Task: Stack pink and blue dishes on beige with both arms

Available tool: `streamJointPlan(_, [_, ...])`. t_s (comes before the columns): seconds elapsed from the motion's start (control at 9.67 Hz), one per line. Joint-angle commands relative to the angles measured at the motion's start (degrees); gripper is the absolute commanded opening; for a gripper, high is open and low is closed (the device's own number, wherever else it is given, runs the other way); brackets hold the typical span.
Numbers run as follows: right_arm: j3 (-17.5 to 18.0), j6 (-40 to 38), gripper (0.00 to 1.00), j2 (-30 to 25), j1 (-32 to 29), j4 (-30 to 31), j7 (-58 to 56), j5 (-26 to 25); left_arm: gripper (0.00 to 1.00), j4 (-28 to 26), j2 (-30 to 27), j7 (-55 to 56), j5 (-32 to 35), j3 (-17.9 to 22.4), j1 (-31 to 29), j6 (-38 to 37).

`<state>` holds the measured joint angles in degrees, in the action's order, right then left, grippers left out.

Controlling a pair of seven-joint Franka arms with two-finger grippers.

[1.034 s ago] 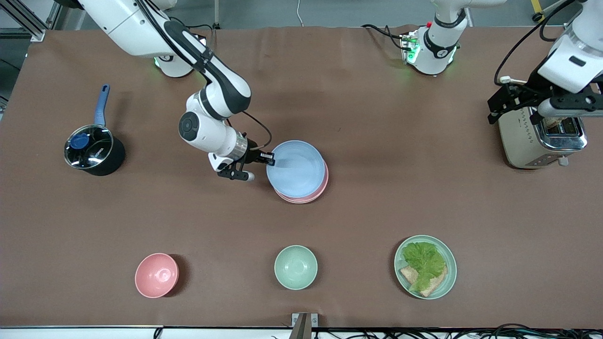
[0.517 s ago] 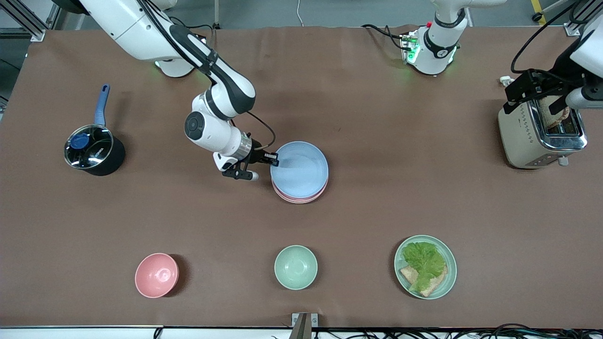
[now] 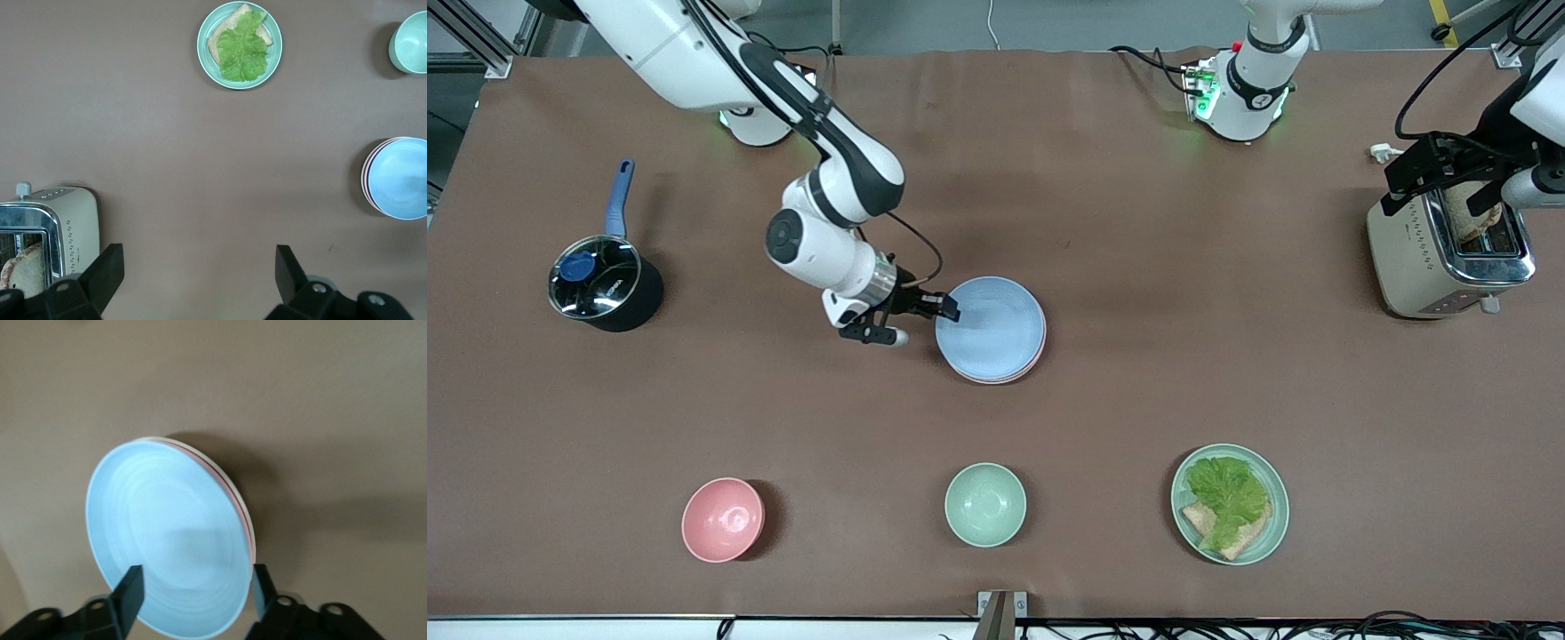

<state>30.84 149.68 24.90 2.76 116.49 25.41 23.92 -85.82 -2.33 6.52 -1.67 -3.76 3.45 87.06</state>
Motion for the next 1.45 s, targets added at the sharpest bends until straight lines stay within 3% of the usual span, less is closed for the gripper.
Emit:
streamJointPlan(0.0, [-2.3,-15.1,1.00,-13.5,-6.3,1.8,0.5,-3.7,1.00,-1.8,-0.2,-0.9,-1.1,-0.6,-1.1,-0.8])
streamJointPlan(0.21, [-11.6,-28.9,1.00,-23.2,-6.8,-0.2,0.9,-13.9,1.00,-1.8,-0.3,-1.0,-1.1,-0.6,-1.1,-1.1])
streamJointPlan(0.41, [-19.3,-34.4,1.00,-28.3,-6.8,-3.0,-1.4,-16.2,1.00,-1.8,-0.3,-0.9,-1.1,-0.6,-1.1,-1.8])
streamJointPlan(0.62, [-26.0,-39.1,1.00,-31.2,-6.8,-7.0,-13.6,-19.6,1.00,-1.8,-0.3,-0.7,-0.9,-0.5,-1.0,-1.9])
streamJointPlan(0.93, [-28.8,-57.1,1.00,-29.2,-7.2,-25.8,-18.9,-22.7,1.00,-2.0,-0.9,0.3,-0.3,-0.5,-1.1,-2.3])
streamJointPlan(1.14, [-29.3,-59.6,1.00,-26.4,-6.9,-31.9,-19.2,-25.3,1.00,-1.9,-0.8,0.3,-0.1,-0.4,-1.1,-2.3])
streamJointPlan(1.34, [-31.1,-65.5,1.00,-21.3,-6.7,-37.5,-18.7,-22.4,1.00,-1.9,-0.7,0.2,0.0,-0.3,-1.1,-2.3])
